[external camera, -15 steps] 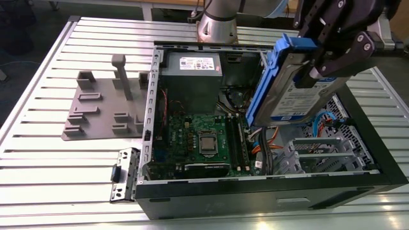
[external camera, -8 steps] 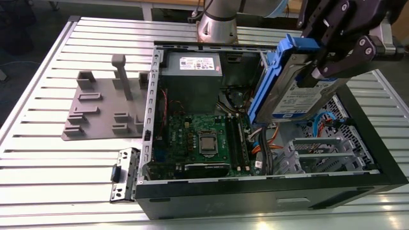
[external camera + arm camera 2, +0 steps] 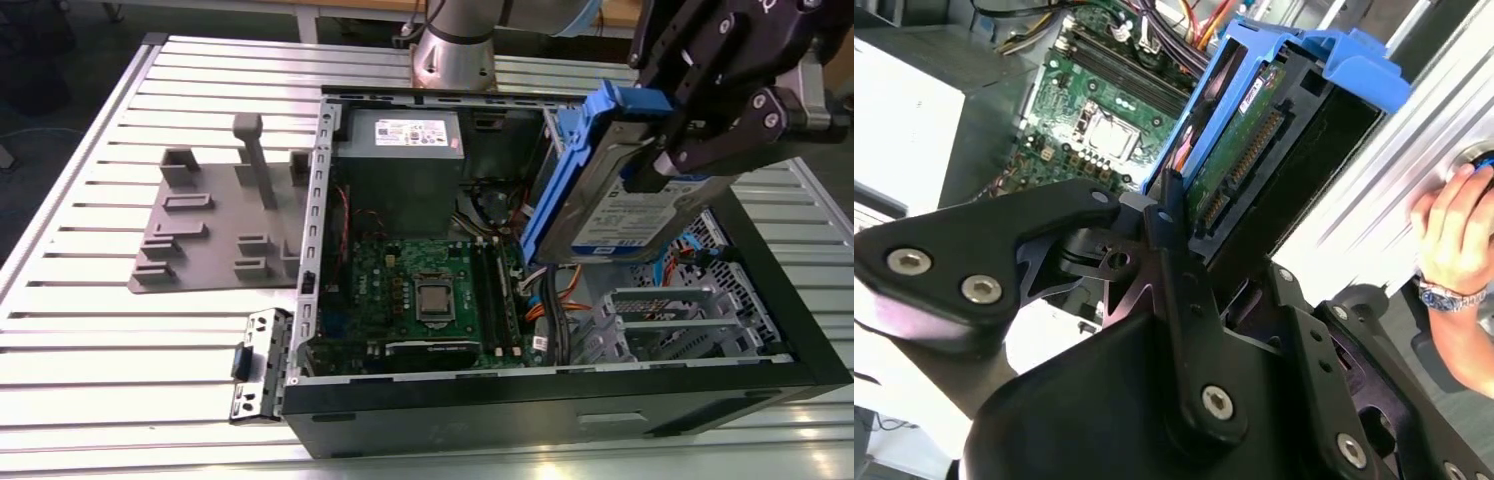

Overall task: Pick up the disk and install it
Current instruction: 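Pick up the disk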

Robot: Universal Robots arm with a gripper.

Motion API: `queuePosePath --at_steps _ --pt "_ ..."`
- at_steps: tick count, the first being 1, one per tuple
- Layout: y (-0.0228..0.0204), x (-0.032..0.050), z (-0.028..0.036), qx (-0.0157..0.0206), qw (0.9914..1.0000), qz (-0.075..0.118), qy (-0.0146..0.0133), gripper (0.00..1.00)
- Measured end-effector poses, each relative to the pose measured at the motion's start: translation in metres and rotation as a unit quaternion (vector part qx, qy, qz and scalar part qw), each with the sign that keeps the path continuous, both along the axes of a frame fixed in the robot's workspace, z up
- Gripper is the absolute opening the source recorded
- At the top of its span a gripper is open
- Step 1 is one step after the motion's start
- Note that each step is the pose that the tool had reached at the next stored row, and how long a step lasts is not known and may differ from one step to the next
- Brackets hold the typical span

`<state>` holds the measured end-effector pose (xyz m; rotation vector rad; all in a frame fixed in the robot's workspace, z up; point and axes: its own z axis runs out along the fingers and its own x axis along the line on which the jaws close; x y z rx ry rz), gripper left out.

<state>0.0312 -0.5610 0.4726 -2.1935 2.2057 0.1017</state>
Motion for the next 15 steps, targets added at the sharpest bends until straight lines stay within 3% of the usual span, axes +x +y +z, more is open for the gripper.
queuePosePath --at_steps 6,15 --pt "-0.0132 0.0013 -0.0010 0.0000 1.00000 0.000 0.0000 0.36" --pt "-0.0196 0.0046 -0.0015 -0.0001 1.00000 0.000 0.0000 0.36"
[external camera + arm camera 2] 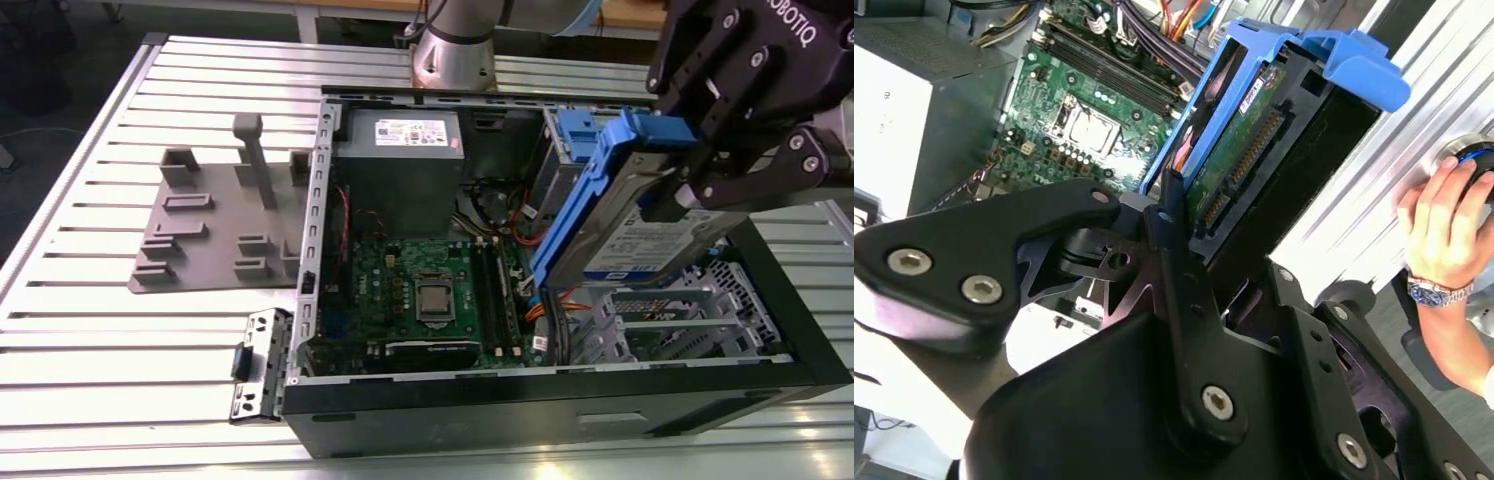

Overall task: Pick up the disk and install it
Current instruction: 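Pick up the disk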

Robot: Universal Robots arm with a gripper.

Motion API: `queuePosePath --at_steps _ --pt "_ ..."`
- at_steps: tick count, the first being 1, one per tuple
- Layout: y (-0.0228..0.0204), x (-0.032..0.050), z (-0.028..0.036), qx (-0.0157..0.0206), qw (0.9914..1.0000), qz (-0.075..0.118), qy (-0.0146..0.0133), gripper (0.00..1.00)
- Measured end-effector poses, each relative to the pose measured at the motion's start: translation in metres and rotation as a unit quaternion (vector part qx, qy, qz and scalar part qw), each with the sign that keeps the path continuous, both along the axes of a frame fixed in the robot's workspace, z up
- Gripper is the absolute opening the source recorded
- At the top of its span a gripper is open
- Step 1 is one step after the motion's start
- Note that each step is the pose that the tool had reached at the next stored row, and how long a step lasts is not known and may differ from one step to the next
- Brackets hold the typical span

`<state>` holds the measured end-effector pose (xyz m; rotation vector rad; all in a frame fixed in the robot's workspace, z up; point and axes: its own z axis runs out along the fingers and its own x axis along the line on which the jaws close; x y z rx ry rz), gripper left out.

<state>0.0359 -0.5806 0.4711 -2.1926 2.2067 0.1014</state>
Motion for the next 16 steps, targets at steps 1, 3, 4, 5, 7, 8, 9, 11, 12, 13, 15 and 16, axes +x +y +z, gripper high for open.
queuePosePath --at_steps 1,3,4,5,7,8,9,11,12,13,15,16 --pt "-0.0004 0.0003 -0.0001 0.0000 1.00000 0.000 0.0000 0.36" --pt "-0.0009 0.0011 0.0000 -0.0001 1.00000 0.000 0.0000 0.36" --pt "-0.0011 0.0016 -0.0001 0.0000 1.00000 0.000 0.0000 0.36" --pt "-0.0013 0.0022 0.0000 -0.0001 1.00000 0.000 0.0000 0.36" --pt "-0.0015 0.0035 -0.0001 -0.0002 1.00000 0.000 0.0000 0.36" --pt "-0.0018 0.0041 -0.0001 -0.0003 1.00000 0.000 0.0000 0.36" --pt "-0.0021 0.0049 -0.0001 -0.0003 1.00000 0.000 0.0000 0.36" --pt "-0.0025 0.0073 -0.0002 -0.0003 1.00000 0.000 0.0001 0.36" --pt "-0.0027 0.0097 -0.0002 -0.0003 1.00000 0.000 0.0002 0.36" --pt "-0.0030 0.0127 -0.0003 -0.0004 1.00000 0.000 0.0005 0.36" --pt "-0.0035 0.0199 -0.0005 -0.0003 1.00000 0.000 0.0013 0.36" --pt "-0.0037 0.0240 -0.0006 -0.0003 1.00000 0.000 0.0018 0.36"
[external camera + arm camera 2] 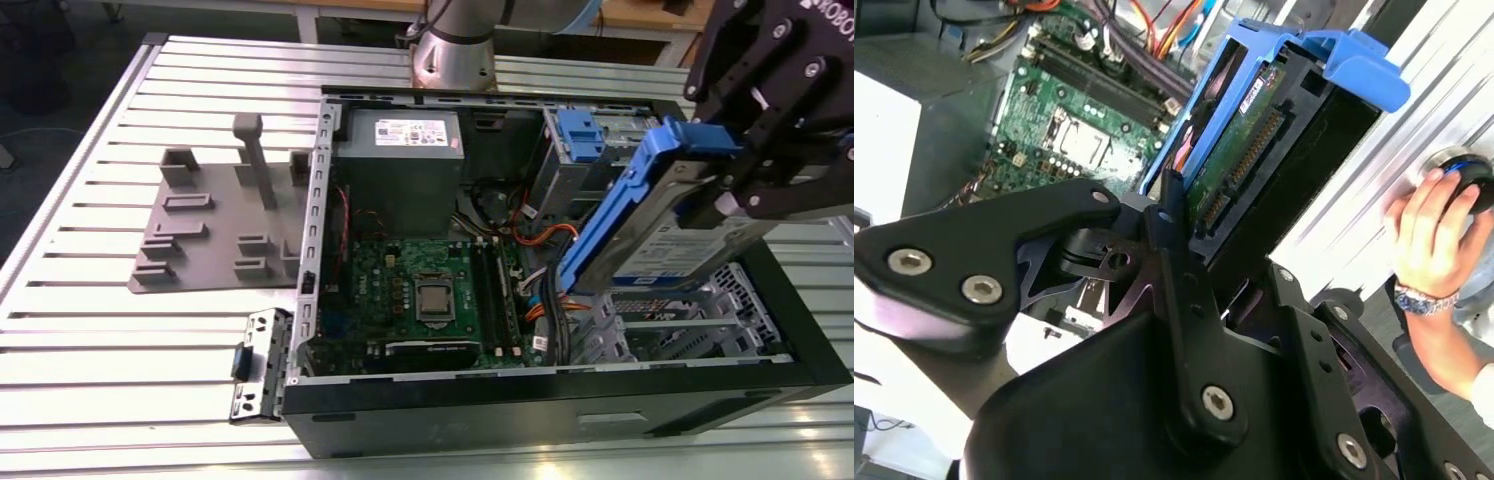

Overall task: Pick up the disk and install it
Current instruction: 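Pick up the disk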

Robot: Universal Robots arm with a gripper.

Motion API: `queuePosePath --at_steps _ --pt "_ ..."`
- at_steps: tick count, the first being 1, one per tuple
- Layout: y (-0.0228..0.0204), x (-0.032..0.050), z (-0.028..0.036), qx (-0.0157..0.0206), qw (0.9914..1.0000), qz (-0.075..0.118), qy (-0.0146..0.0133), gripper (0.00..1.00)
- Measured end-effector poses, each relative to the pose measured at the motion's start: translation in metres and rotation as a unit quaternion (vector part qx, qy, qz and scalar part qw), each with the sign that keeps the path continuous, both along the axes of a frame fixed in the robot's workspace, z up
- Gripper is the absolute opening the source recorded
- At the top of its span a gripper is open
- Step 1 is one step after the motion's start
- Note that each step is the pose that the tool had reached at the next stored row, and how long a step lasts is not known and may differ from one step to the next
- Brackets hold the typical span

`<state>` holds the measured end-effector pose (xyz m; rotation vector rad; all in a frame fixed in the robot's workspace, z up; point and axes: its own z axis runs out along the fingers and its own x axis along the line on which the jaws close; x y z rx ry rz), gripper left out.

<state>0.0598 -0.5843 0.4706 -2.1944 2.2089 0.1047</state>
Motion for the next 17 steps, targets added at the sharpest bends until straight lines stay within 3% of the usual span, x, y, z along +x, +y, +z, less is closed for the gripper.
queuePosePath --at_steps 7,13,17 --pt "-0.0009 0.0275 -0.0042 0.0000 0.99999 0.000 0.0038 0.36" --pt "-0.0015 0.0463 -0.0148 0.0000 0.99999 0.000 0.0047 0.36" --pt "-0.0015 0.0544 -0.0220 -0.0001 0.99999 0.000 0.0048 0.36"
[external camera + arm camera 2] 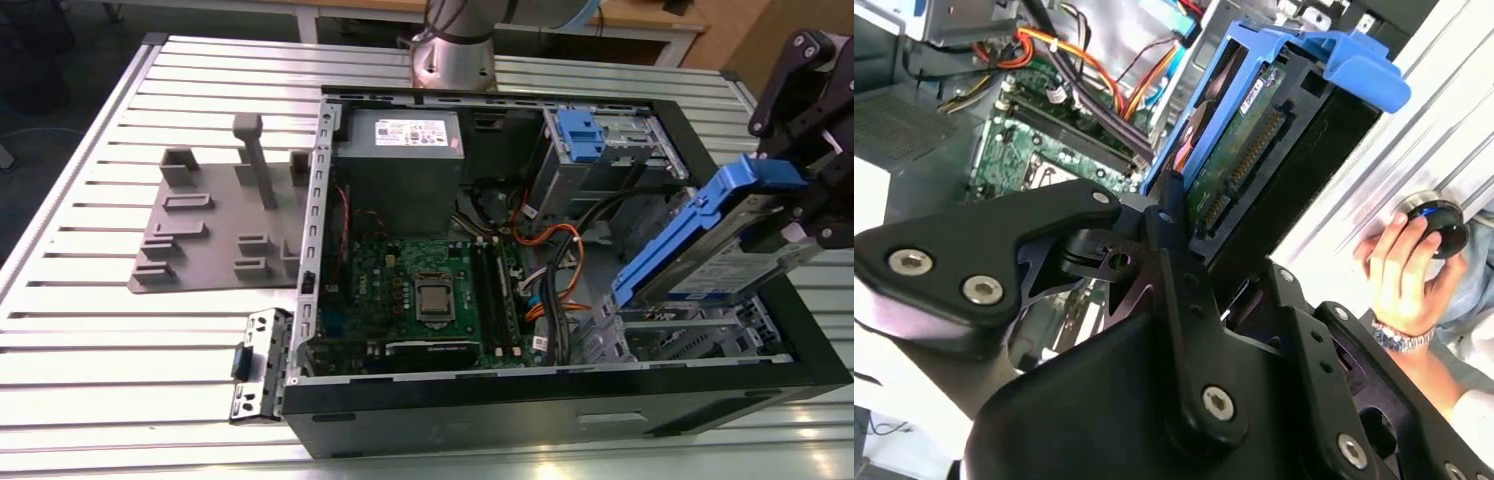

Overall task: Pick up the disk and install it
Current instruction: 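Pick up the disk, then insert the disk into the insertion slot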

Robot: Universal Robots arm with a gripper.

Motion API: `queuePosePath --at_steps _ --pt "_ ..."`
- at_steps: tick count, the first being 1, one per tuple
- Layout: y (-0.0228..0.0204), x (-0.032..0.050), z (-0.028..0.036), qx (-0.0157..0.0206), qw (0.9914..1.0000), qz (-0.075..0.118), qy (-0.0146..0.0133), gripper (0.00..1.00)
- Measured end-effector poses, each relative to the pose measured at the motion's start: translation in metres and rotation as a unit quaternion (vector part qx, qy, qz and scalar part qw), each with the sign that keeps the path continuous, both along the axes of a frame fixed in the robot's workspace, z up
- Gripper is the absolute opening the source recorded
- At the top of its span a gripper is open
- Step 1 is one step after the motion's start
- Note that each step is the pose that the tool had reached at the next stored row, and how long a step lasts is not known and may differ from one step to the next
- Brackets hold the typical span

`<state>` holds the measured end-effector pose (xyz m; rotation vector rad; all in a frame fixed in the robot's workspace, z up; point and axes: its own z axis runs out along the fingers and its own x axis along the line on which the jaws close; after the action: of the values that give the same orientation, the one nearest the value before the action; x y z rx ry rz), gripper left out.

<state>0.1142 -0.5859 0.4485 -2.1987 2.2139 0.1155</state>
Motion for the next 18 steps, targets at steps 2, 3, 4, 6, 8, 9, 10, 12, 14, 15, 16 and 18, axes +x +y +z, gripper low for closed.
queuePosePath --at_steps 2,3,4,6,8,9,10,12,14,15,16,18 --pt "0.0000 0.0025 -0.0036 0.0000 1.00000 0.000 0.0001 0.36" --pt "0.0000 0.0041 -0.0054 0.0001 1.00000 0.000 0.0002 0.36" --pt "0.0000 0.0060 -0.0068 0.0001 1.00000 0.000 0.0004 0.36" --pt "0.0000 0.0103 -0.0081 0.0000 1.00000 0.000 0.0007 0.36" --pt "0.0000 0.0131 -0.0090 0.0000 1.00000 0.000 0.0007 0.36" --pt "0.0001 0.0134 -0.0092 0.0000 1.00000 0.000 0.0007 0.36" --pt "0.0000 0.0134 -0.0092 -0.0001 1.00000 0.000 0.0007 0.36" --pt "0.0000 0.0134 -0.0095 0.0001 1.00000 0.000 0.0007 0.36" --pt "0.0000 0.0134 -0.0095 0.0000 1.00000 0.000 0.0007 0.36" --pt "0.0000 0.0134 -0.0095 0.0000 1.00000 0.000 0.0007 0.36" --pt "0.0000 0.0134 -0.0095 0.0000 1.00000 0.000 0.0007 0.36" --pt "0.0000 0.0134 -0.0096 0.0000 1.00000 0.000 0.0007 0.36"
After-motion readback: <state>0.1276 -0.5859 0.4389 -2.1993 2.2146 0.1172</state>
